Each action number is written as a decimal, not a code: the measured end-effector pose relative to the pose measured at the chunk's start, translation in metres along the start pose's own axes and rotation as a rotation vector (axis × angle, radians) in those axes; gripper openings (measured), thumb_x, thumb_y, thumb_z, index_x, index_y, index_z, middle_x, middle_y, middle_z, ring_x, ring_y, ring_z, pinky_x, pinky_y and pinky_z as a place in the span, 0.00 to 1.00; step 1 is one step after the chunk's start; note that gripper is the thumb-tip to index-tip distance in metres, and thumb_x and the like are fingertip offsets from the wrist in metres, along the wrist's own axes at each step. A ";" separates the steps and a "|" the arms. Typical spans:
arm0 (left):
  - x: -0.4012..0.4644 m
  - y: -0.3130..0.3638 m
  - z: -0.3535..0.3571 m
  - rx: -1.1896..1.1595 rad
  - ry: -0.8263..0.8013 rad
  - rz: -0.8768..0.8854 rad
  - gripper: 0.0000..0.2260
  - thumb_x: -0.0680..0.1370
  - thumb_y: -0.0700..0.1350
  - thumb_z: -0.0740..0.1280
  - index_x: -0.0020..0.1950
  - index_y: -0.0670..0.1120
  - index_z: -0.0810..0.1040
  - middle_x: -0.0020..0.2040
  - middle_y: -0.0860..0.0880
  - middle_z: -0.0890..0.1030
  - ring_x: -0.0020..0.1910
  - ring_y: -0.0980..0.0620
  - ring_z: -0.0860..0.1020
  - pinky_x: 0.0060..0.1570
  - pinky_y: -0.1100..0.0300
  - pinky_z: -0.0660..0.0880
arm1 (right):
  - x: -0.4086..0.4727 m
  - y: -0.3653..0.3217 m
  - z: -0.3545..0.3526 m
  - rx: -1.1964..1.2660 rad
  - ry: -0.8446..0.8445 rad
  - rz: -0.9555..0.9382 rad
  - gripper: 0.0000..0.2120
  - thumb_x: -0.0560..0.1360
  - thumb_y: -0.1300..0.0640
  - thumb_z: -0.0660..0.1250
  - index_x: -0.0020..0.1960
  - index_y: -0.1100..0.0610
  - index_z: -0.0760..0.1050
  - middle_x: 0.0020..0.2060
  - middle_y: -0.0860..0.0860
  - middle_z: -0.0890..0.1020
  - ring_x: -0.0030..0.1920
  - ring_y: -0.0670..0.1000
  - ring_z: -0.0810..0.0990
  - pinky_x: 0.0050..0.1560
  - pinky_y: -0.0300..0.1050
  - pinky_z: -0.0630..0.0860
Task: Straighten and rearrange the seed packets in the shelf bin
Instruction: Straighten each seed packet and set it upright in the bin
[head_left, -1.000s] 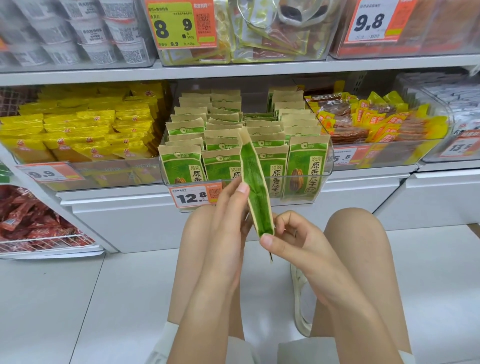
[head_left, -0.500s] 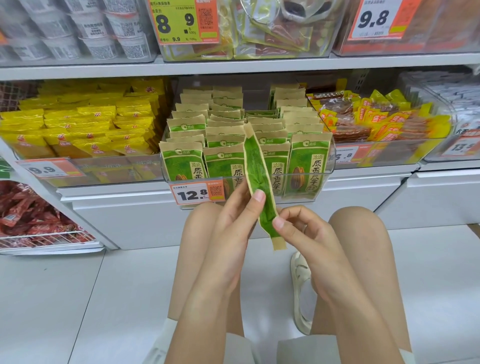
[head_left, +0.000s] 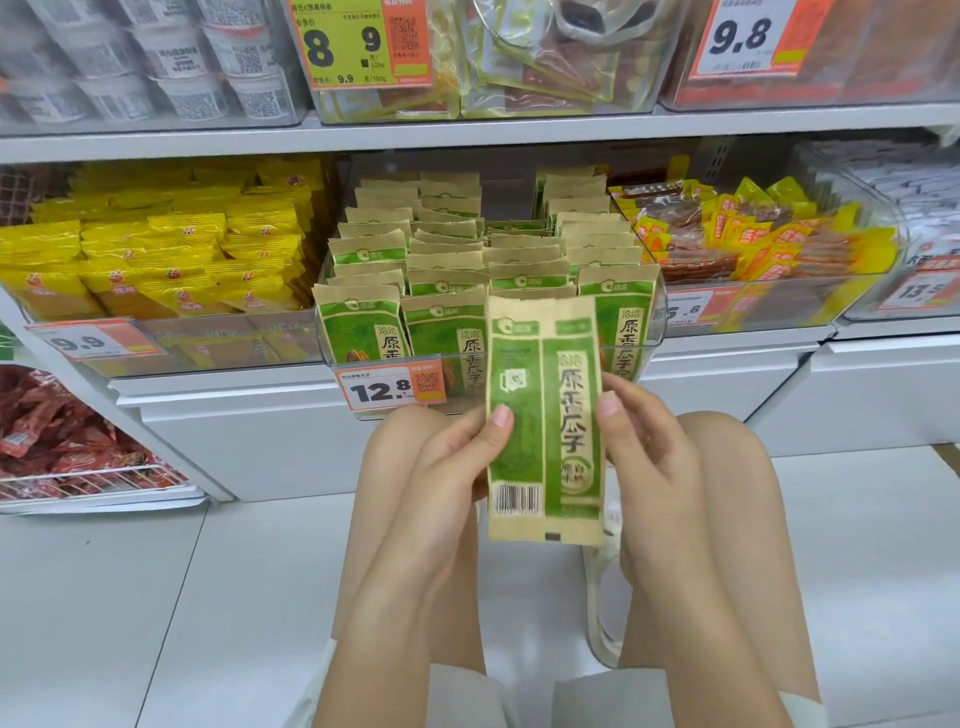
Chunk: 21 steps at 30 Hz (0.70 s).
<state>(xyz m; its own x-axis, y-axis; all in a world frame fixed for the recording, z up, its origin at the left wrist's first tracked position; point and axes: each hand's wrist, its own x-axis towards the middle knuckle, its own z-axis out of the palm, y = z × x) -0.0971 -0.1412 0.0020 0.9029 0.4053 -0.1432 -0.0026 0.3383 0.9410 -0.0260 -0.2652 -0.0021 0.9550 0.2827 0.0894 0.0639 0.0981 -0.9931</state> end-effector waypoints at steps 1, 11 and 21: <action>0.001 -0.003 -0.004 0.029 -0.041 -0.048 0.14 0.79 0.48 0.64 0.57 0.42 0.82 0.52 0.44 0.85 0.54 0.46 0.83 0.59 0.50 0.78 | 0.001 -0.002 -0.001 0.039 -0.008 0.034 0.22 0.72 0.42 0.67 0.58 0.55 0.79 0.50 0.50 0.85 0.52 0.49 0.83 0.51 0.45 0.78; 0.006 -0.009 0.011 0.233 0.104 0.183 0.17 0.76 0.32 0.69 0.61 0.48 0.73 0.55 0.50 0.83 0.57 0.54 0.81 0.58 0.60 0.77 | 0.001 -0.003 0.000 0.105 0.162 0.017 0.12 0.77 0.60 0.68 0.36 0.50 0.82 0.34 0.50 0.85 0.36 0.50 0.82 0.39 0.44 0.78; 0.005 -0.013 0.026 0.601 0.342 0.347 0.11 0.75 0.57 0.70 0.47 0.55 0.70 0.40 0.53 0.79 0.38 0.53 0.77 0.35 0.57 0.70 | -0.005 -0.004 0.009 -0.020 0.092 -0.038 0.06 0.71 0.53 0.70 0.39 0.54 0.83 0.36 0.52 0.85 0.40 0.51 0.82 0.46 0.50 0.78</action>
<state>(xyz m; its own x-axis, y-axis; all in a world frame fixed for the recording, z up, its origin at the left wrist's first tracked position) -0.0816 -0.1660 -0.0030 0.7101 0.6764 0.1954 0.0609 -0.3355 0.9401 -0.0338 -0.2588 0.0022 0.9744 0.1899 0.1201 0.1049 0.0881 -0.9906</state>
